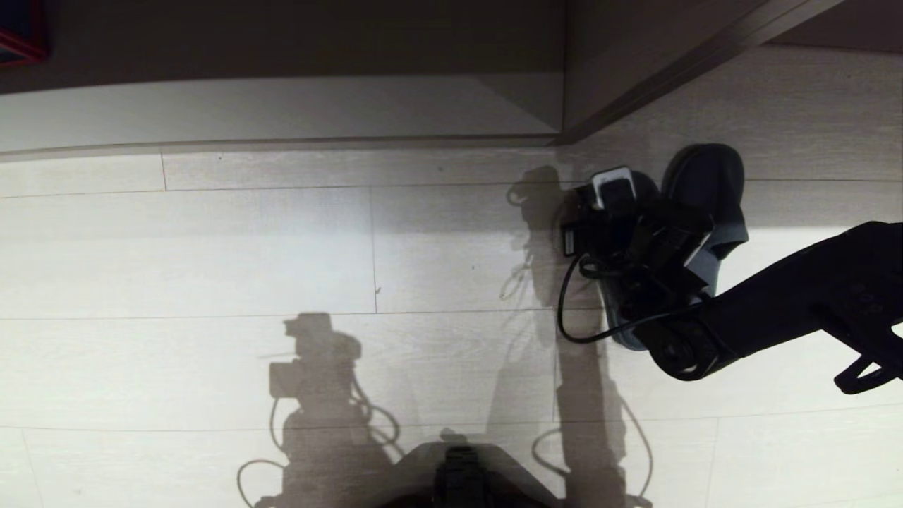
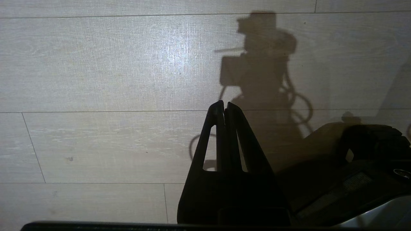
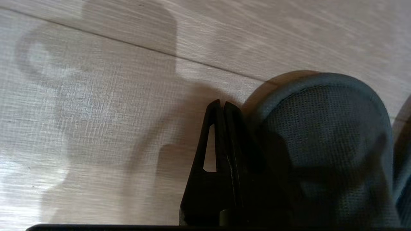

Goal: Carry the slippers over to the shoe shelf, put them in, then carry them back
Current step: Place the slippers on the floor

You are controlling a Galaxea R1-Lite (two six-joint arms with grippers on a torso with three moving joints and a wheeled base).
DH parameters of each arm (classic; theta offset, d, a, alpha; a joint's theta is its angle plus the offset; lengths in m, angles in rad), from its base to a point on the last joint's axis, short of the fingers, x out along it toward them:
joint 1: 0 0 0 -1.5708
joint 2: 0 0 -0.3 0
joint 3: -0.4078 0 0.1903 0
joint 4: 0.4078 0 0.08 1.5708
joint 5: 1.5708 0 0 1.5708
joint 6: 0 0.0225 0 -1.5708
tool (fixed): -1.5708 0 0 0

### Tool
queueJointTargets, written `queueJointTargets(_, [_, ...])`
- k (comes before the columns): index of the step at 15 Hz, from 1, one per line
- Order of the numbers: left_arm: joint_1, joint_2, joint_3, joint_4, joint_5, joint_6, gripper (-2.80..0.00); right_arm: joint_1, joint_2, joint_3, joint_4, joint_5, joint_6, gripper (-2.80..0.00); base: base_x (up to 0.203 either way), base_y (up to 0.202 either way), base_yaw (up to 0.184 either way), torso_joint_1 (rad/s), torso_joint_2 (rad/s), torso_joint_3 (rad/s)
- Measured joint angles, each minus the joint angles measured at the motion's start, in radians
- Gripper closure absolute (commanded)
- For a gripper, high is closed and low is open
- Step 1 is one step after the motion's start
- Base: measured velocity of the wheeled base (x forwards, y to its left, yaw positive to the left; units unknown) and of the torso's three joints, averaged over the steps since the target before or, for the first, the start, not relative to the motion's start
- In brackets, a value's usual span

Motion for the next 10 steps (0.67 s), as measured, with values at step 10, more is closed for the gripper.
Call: queueJointTargets(10, [0.0, 0.0, 0.0, 0.0, 0.0, 0.0, 0.0, -0.012, -0.096, 0.003, 0.062, 0.088, 0.021, 0.0, 0.0, 0.0, 0.0, 0.0, 0.0, 0.0])
